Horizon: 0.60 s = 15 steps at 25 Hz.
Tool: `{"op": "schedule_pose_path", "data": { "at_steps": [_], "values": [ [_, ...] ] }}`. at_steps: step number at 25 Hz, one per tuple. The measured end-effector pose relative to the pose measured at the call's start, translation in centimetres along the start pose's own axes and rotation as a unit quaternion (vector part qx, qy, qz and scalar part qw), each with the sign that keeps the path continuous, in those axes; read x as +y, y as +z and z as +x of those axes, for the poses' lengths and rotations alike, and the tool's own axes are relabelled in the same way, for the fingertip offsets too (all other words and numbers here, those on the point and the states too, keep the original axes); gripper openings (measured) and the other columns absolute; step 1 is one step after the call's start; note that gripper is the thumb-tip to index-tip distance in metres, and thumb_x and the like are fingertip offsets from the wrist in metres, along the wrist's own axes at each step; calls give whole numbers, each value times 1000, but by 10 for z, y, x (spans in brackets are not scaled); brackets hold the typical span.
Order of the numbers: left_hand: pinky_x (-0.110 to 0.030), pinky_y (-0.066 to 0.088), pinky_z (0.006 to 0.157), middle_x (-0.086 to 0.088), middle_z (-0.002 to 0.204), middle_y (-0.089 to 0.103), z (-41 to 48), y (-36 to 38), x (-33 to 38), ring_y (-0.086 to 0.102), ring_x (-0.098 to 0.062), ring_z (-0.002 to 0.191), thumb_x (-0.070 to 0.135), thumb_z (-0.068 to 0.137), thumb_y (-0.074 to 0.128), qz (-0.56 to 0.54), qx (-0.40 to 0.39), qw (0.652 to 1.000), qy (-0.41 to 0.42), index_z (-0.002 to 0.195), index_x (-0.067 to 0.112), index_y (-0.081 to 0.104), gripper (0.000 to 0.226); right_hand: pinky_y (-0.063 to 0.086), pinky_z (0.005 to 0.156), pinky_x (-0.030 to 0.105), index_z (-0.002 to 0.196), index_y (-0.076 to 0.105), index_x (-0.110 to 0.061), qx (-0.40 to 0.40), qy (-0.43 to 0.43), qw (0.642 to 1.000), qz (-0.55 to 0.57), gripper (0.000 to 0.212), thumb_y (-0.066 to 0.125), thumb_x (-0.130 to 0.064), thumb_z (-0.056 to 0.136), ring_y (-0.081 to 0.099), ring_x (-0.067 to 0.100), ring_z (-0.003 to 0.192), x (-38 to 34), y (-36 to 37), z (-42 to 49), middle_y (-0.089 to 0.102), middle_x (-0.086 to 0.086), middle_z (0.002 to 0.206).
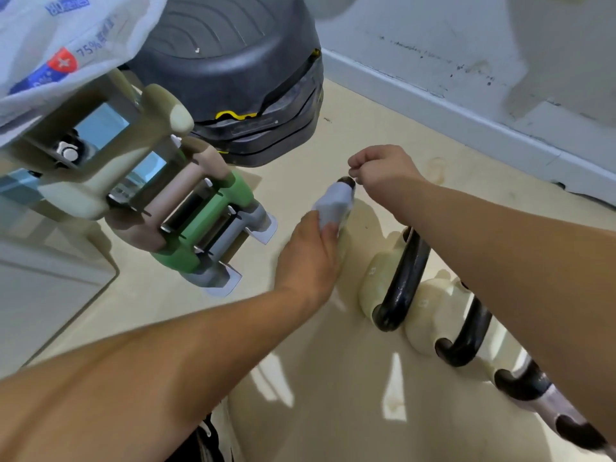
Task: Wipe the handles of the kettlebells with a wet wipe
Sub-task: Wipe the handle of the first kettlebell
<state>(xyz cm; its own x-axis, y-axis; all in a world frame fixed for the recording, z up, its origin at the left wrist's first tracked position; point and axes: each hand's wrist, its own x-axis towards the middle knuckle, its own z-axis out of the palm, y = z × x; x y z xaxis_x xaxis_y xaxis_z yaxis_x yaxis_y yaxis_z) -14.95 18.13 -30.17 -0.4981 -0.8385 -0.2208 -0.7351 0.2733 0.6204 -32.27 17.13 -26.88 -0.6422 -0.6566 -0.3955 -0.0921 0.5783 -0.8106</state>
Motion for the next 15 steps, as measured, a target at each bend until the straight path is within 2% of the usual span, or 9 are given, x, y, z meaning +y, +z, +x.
{"op": "schedule_pose_path", "data": {
  "at_steps": [3,5,6,7,9,11,12,15],
  "values": [
    [-34,40,73,-6,115,57,4,6,6,61,-28,100,38,108,29,111,12,994,5,122,11,48,37,49,74,34,79,67,-4,7,7,1000,-20,18,50,2,80,56,24,78,-2,1,1,67,12,85],
    [-36,40,73,-11,124,51,29,0,28,58,-28,101,29,108,30,188,-30,982,-9,125,8,44,30,58,84,40,72,65,-16,3,7,1000,-9,25,48,0,80,67,33,88,-7,-1,-1,73,15,96],
    [-38,40,75,-12,127,49,44,-6,40,56,-29,102,24,107,33,170,-51,984,-31,122,10,41,22,59,89,43,73,65,-19,6,4,1000,-16,26,49,0,81,69,35,95,-10,-4,-2,73,13,98],
    [-39,42,79,-13,129,48,57,-10,52,54,-30,107,19,107,36,147,-86,984,-58,120,12,39,15,58,89,41,76,66,-19,13,0,999,-36,26,51,-1,83,68,36,99,-11,-8,-3,72,11,98],
    [-40,47,90,-14,133,47,80,-12,72,52,-31,118,10,104,42,172,-109,977,-60,128,9,41,25,55,78,32,90,70,-16,41,-4,996,-84,22,53,-2,87,67,33,100,-9,-18,-5,69,8,99],
    [-37,46,91,-13,135,50,96,-8,80,52,-30,113,9,102,43,229,-120,965,-40,135,8,44,33,51,71,29,100,73,-10,53,-6,992,-116,26,53,-2,86,66,30,96,-3,-28,-14,69,8,97],
    [-35,43,87,-13,134,53,103,-5,80,50,-29,105,13,103,42,252,-129,959,-34,135,8,48,33,54,73,30,104,73,-9,51,-5,991,-126,30,51,-1,84,65,28,90,2,-33,-18,71,9,98],
    [-31,38,81,-10,126,60,111,-1,73,49,-29,95,26,101,38,201,-120,970,-61,128,13,56,35,57,87,41,112,71,-9,44,16,987,-153,43,46,2,78,64,25,81,11,-44,-30,71,8,103]
  ]
}}
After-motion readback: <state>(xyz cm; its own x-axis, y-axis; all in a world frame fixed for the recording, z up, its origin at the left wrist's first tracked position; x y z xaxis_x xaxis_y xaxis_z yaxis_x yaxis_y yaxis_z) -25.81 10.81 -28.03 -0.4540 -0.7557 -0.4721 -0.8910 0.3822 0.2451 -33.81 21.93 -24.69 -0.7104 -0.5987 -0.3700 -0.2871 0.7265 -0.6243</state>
